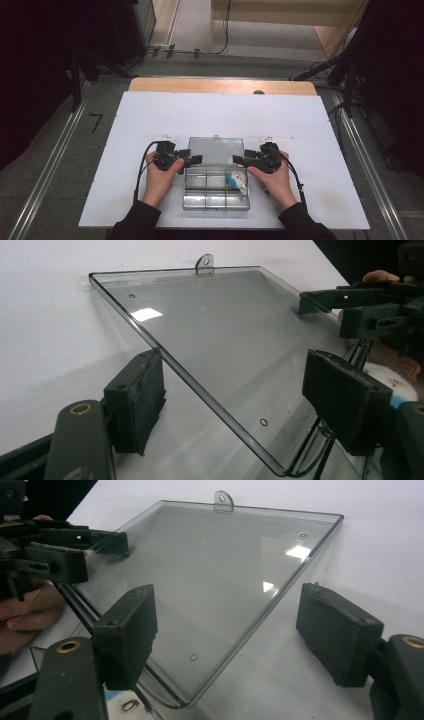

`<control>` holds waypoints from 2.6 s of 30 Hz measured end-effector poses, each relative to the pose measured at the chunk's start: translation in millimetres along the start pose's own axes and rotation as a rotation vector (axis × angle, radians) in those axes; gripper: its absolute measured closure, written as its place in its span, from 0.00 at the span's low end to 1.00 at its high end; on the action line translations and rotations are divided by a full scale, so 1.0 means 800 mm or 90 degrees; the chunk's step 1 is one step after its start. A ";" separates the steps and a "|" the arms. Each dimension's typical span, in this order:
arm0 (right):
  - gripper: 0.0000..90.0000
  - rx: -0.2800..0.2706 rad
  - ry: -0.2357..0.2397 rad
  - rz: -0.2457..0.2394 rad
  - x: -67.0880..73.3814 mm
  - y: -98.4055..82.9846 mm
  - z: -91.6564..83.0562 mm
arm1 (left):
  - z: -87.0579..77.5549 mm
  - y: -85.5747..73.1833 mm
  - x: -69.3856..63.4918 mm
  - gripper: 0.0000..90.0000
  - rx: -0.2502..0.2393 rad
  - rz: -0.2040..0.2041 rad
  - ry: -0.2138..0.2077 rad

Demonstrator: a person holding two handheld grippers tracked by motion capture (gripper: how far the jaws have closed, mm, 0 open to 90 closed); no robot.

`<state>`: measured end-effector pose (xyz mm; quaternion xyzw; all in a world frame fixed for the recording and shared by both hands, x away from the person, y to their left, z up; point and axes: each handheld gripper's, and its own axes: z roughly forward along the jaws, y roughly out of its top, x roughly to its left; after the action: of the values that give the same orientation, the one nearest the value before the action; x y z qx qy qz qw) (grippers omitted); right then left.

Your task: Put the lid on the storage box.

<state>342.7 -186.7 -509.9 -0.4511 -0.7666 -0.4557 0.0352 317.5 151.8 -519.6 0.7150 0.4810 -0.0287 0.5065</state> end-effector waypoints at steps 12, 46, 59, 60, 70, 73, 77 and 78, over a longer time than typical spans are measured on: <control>0.38 -0.004 0.027 0.011 0.000 -0.004 -0.001 | -0.002 0.001 0.003 0.38 -0.010 -0.007 -0.010; 0.75 -0.111 0.027 -0.092 0.012 -0.005 -0.033 | -0.028 0.005 -0.014 0.73 -0.092 0.072 -0.019; 0.85 -0.127 0.057 -0.118 0.010 -0.006 -0.043 | -0.034 0.007 -0.019 0.77 -0.098 0.095 -0.038; 0.85 -0.127 0.058 -0.119 0.010 -0.006 -0.043 | -0.035 0.007 -0.020 0.76 -0.097 0.096 -0.041; 0.87 -0.140 0.047 -0.164 0.014 -0.007 -0.048 | -0.046 0.019 -0.032 0.63 -0.130 0.107 -0.046; 0.87 -0.146 0.044 -0.177 0.016 -0.007 -0.050 | -0.049 0.021 -0.034 0.63 -0.140 0.106 -0.045; 0.87 -0.147 0.039 -0.186 0.017 -0.007 -0.051 | -0.052 0.023 -0.037 0.63 -0.151 0.111 -0.039; 0.87 -0.148 0.040 -0.187 0.017 -0.007 -0.051 | -0.053 0.024 -0.038 0.63 -0.153 0.112 -0.038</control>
<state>316.0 -208.9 -483.7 -0.3210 -0.7647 -0.5554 -0.0606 295.7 163.4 -469.5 0.6875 0.4011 0.0529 0.6031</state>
